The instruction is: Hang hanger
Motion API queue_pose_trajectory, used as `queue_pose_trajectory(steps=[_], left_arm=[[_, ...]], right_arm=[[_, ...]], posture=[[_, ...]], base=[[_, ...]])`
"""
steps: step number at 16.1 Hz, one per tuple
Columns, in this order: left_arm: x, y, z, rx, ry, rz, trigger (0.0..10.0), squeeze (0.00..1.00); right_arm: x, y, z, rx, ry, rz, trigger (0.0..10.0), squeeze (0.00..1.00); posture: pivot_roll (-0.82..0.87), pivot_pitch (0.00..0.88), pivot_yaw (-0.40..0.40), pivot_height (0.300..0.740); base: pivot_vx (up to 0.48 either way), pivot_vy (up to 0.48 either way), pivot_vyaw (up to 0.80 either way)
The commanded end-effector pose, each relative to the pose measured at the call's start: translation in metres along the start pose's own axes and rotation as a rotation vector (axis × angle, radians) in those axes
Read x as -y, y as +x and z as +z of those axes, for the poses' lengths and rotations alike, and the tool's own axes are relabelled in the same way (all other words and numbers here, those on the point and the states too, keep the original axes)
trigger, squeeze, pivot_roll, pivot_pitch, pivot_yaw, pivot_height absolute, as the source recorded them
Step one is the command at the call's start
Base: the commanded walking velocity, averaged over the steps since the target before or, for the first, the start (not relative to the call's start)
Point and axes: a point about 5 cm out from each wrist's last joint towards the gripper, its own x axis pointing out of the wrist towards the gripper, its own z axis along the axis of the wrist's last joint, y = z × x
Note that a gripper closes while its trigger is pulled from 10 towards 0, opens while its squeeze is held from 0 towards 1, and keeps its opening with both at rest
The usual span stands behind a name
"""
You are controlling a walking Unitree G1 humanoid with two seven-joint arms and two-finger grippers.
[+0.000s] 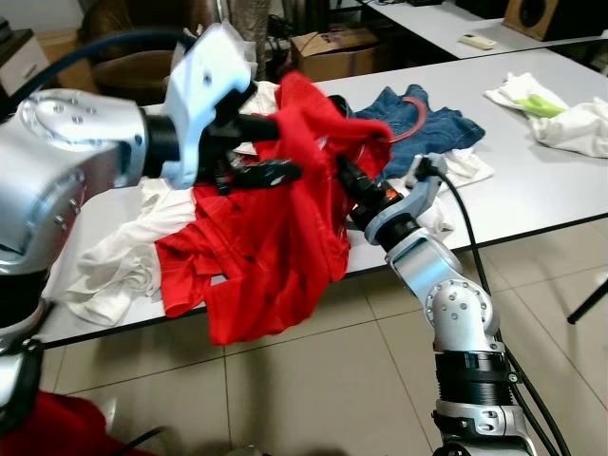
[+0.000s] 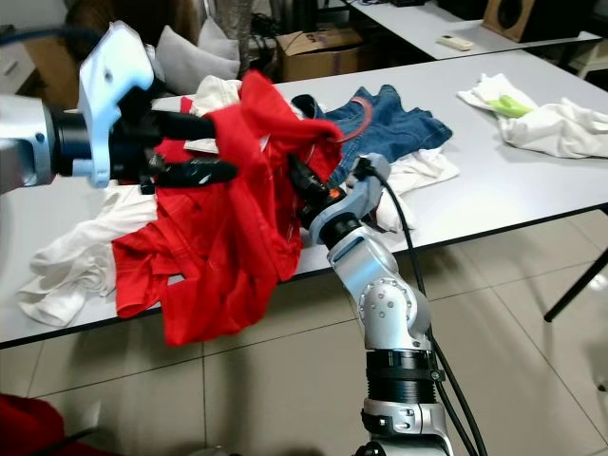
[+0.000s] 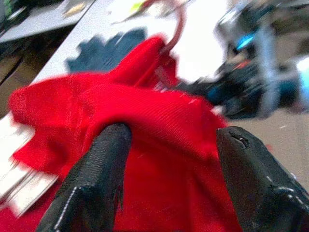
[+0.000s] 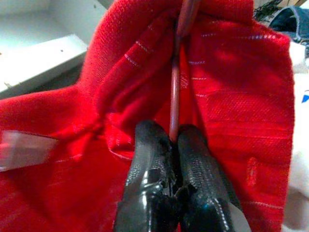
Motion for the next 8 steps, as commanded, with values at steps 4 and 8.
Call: queue_pose_trajectory(steps=[4, 8], left_arm=[[-0.005, -0.007, -0.014, 0.193, -0.247, 0.046, 10.0, 0.57], [0.010, -0.017, -0.045, -0.027, -0.129, -0.031, 10.0, 0.00]], right_arm=[[0.001, -0.002, 0.001, -0.005, -0.024, 0.019, 10.0, 0.00], [0.007, -0.006, 0.004, 0.035, 0.034, 0.011, 10.0, 0.00]], posture=[[-0.01, 0.000, 0.085, 0.740], [-0.03, 0.000, 0.094, 0.740]], base=[[0.000, 0.000, 0.00], [0.000, 0.000, 0.00]])
